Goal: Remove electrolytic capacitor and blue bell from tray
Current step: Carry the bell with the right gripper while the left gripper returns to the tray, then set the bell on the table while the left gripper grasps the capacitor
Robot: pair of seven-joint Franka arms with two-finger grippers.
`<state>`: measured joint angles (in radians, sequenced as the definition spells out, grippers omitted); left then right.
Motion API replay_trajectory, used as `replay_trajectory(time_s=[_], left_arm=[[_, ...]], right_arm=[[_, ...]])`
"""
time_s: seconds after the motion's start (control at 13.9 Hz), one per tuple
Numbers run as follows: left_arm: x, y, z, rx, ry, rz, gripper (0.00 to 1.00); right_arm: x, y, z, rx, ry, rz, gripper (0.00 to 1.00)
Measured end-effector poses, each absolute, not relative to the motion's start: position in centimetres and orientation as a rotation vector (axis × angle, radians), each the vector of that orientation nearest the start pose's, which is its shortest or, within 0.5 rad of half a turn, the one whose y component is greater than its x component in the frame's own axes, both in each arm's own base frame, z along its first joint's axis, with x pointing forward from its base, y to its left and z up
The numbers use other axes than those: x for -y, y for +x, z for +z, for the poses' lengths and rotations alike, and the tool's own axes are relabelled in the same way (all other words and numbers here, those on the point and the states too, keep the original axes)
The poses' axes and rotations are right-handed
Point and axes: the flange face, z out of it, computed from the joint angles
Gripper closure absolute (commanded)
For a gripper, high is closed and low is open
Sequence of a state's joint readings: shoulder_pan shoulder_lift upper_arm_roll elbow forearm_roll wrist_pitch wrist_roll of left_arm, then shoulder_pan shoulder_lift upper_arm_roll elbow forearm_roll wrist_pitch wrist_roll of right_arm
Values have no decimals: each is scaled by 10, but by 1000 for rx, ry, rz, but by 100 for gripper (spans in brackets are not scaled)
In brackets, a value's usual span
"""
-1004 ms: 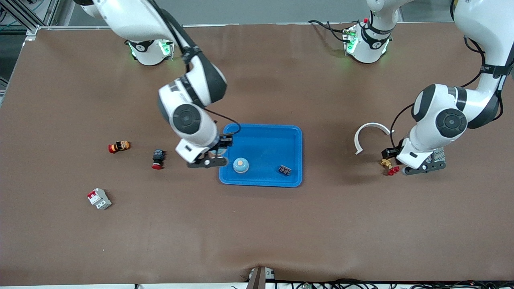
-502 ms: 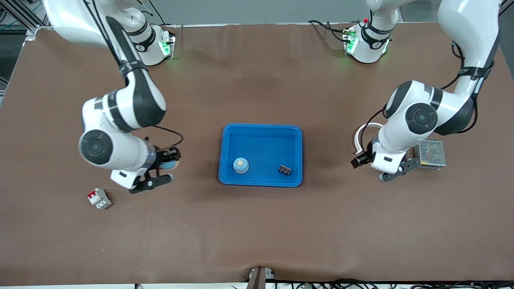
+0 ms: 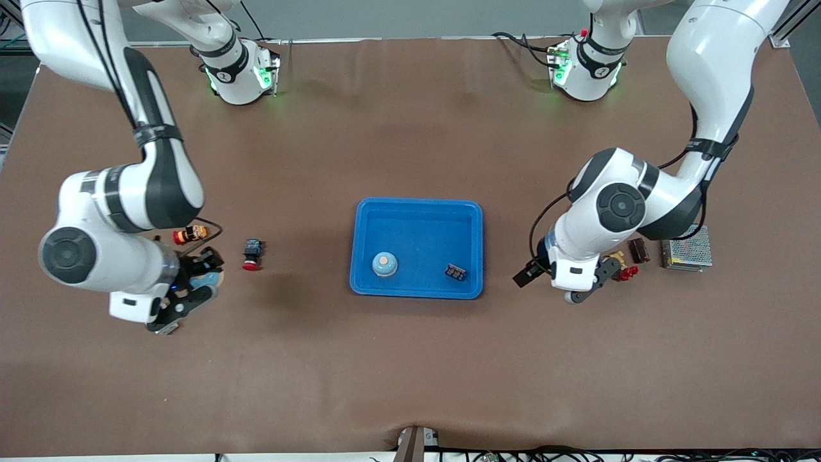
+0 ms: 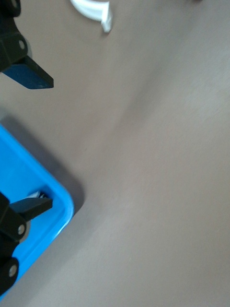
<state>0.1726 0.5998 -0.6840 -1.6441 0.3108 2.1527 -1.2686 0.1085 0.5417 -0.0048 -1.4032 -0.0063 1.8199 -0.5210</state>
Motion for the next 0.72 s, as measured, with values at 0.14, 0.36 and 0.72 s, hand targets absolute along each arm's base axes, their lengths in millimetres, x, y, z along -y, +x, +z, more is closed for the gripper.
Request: replay_trajectory(time_s=[0.14,0.36,0.72], left_arm=[[297,623,328,1145,-3054,92,0],[333,619,325,1204,-3054,120,0],[356,620,303,1254,-3008,115,10]], right_arm=[[-47,699,372,1076,-2928,156,46],[-23,709,341,1262,-2858,122,46],[-4,711,274,1477,-2773,51,46]])
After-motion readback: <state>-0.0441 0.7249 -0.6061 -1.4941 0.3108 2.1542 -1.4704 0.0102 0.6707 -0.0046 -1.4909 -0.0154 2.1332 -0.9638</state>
